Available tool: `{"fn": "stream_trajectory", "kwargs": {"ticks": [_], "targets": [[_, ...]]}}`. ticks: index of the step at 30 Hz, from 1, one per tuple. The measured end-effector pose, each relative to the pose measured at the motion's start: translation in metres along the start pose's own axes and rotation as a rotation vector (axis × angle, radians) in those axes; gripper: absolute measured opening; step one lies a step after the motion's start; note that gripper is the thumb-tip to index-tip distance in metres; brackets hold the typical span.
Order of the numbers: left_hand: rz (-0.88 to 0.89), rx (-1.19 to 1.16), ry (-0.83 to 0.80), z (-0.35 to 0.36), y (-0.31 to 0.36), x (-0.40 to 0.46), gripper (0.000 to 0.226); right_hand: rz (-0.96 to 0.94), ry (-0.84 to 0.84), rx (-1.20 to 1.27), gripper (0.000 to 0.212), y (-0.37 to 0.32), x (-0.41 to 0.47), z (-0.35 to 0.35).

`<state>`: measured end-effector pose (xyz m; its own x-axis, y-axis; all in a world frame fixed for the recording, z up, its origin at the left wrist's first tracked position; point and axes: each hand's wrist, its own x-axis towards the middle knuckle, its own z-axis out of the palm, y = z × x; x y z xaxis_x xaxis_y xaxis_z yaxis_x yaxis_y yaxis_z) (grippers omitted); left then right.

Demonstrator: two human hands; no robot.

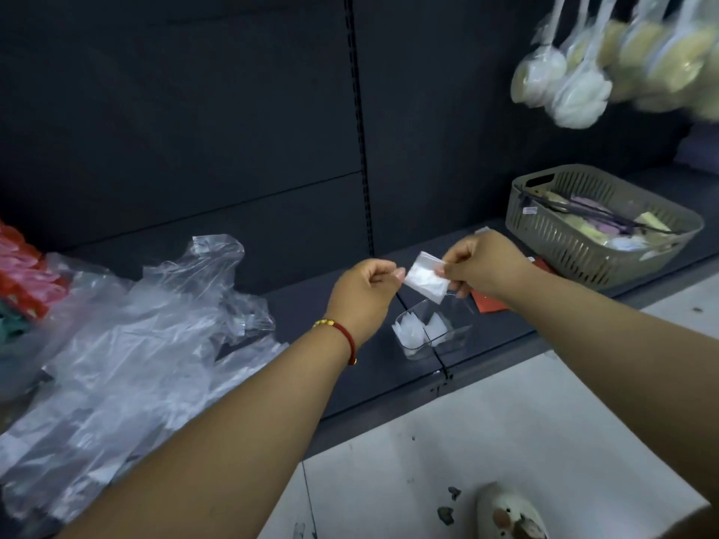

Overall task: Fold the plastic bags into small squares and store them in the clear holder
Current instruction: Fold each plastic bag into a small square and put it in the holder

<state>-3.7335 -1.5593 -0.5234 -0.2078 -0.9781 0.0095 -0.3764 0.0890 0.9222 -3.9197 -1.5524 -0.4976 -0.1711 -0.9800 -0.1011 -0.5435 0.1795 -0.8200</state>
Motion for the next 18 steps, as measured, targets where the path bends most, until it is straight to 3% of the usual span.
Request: {"fn": "stream_trajectory", "kwargs": {"ticks": [3, 5, 12, 18], "targets": [[-0.073, 0.237, -0.163, 0.017, -0.038, 0.015, 0.056, 0.18, 0.032, 0.095, 0.016, 0.037, 0.021, 0.015], [-0.078, 0.368, -0.257, 0.029, -0.059, 0.022, 0.065, 0.252, 0.062, 0.093, 0.012, 0.061, 0.036, 0.026], [-0.054, 0.708, -0.439, 0.072, -0.119, 0.041, 0.067, 0.281, 0.207, -0.175, 0.02, 0.118, 0.065, 0.063], [-0.005, 0.803, -0.503, 0.098, -0.144, 0.061, 0.067, 0.293, 0.237, -0.3, 0.017, 0.141, 0.083, 0.092]]}}
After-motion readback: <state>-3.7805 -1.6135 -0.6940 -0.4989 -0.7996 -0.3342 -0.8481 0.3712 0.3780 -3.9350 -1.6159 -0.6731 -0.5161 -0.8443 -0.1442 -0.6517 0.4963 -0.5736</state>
